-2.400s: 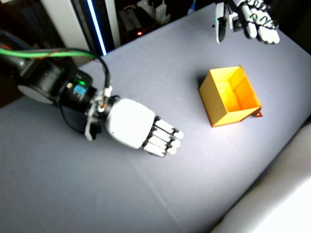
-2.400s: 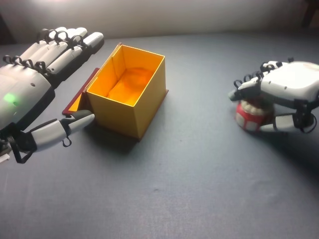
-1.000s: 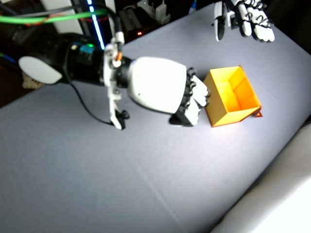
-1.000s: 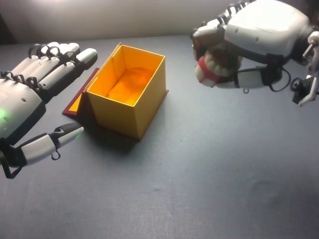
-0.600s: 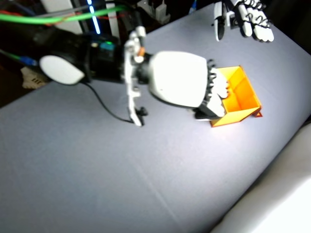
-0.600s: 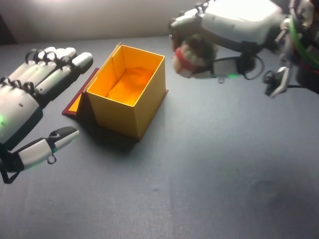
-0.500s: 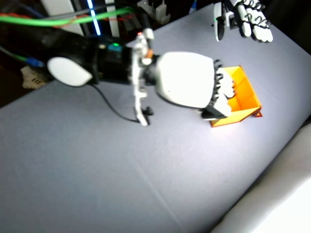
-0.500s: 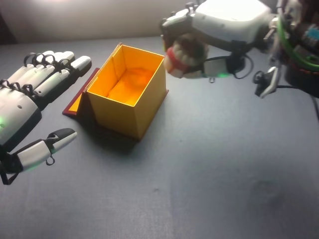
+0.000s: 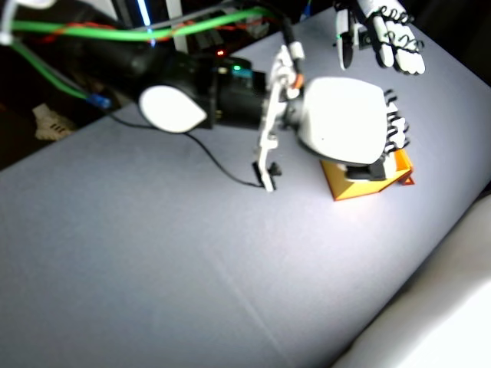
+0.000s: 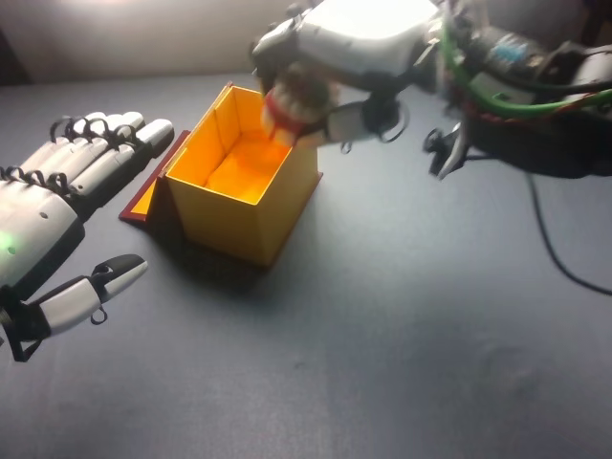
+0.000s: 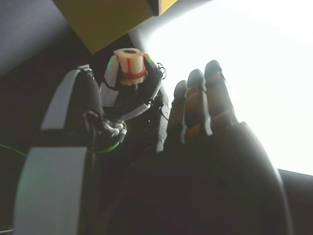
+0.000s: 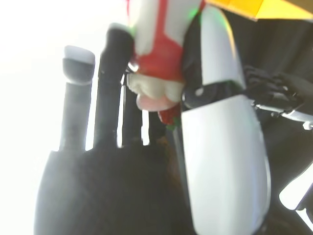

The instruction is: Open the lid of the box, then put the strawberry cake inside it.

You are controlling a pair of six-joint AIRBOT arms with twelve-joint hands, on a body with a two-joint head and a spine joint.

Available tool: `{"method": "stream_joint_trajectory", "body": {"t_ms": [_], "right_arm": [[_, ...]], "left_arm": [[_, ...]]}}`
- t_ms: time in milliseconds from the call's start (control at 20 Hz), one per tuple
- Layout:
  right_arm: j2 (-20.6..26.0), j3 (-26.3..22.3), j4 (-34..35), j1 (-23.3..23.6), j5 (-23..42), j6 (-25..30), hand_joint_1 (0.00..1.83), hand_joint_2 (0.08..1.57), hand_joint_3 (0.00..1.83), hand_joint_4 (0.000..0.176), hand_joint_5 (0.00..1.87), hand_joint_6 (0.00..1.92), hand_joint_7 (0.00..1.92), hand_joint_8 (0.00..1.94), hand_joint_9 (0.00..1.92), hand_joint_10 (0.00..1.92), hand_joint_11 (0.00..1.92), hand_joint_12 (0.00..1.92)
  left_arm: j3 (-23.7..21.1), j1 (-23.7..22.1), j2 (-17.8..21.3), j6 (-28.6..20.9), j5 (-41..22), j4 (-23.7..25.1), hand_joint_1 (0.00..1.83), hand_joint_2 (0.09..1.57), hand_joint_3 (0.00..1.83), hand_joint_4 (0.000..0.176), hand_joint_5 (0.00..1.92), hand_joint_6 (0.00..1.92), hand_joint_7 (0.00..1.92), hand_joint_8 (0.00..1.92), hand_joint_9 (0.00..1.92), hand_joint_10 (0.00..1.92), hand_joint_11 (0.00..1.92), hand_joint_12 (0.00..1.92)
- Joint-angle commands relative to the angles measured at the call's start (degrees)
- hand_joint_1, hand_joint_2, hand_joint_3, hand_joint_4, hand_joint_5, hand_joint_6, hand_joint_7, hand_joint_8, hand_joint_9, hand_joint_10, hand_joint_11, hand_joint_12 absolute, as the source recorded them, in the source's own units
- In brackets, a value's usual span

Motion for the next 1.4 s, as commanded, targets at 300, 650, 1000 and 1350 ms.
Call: {"method": "stream_joint_trajectory", "body": {"t_ms": [300, 650, 1000, 1350], "right_arm": [[-3.66, 3.77, 1.04, 1.76, 2.88, 0.32, 1.32, 1.27, 0.00, 0.000, 0.75, 1.23, 0.56, 1.51, 0.64, 1.68, 0.45, 1.79], [-5.37, 5.19, 1.02, 1.82, 0.92, 0.32, 1.15, 1.28, 0.00, 0.000, 0.78, 1.33, 0.59, 1.55, 0.58, 0.95, 0.39, 1.56], [-6.12, 5.75, 0.74, 1.80, -0.22, 0.32, 1.13, 1.29, 0.00, 0.000, 0.75, 1.36, 0.58, 1.57, 0.62, 0.81, 0.41, 1.51], [-7.72, 6.36, -1.39, 2.41, -1.86, 0.32, 1.30, 1.28, 0.00, 0.000, 0.56, 1.45, 0.67, 1.44, 0.72, 1.57, 0.41, 1.54]], "left_arm": [[1.22, -0.25, -1.22, -0.62, -7.52, -0.66, 1.04, 1.33, 0.00, 0.094, 0.00, 0.00, 0.00, 0.00, 0.00, 0.00, 0.00, 0.00], [1.36, -0.22, -1.53, -1.08, -7.87, -0.99, 1.00, 1.38, 0.02, 0.092, 0.00, 0.00, 0.00, 0.00, 0.00, 0.00, 0.00, 0.00], [1.33, -0.21, -1.54, -1.16, -7.94, -1.02, 1.00, 1.43, 0.02, 0.072, 0.00, 0.00, 0.00, 0.00, 0.00, 0.00, 0.00, 0.00], [1.46, -0.16, -1.61, -1.31, -7.87, -1.08, 0.91, 1.43, 0.01, 0.089, 0.00, 0.00, 0.00, 0.00, 0.00, 0.00, 0.00, 0.00]]}}
